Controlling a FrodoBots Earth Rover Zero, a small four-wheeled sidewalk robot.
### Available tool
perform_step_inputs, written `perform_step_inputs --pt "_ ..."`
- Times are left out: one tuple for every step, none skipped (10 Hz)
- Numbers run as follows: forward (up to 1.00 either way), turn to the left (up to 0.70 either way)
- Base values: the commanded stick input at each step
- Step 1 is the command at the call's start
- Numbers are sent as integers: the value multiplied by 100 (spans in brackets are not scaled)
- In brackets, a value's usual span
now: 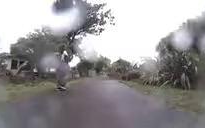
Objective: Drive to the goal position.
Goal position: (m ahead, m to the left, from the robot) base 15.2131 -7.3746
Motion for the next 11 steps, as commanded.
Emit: perform_step_inputs --pt "85 0" --pt "85 0" --pt "85 0" --pt "85 0" --pt "85 0" --pt "85 0" --pt "85 0" --pt "85 0" --pt "85 0" --pt "85 0" --pt "85 0"
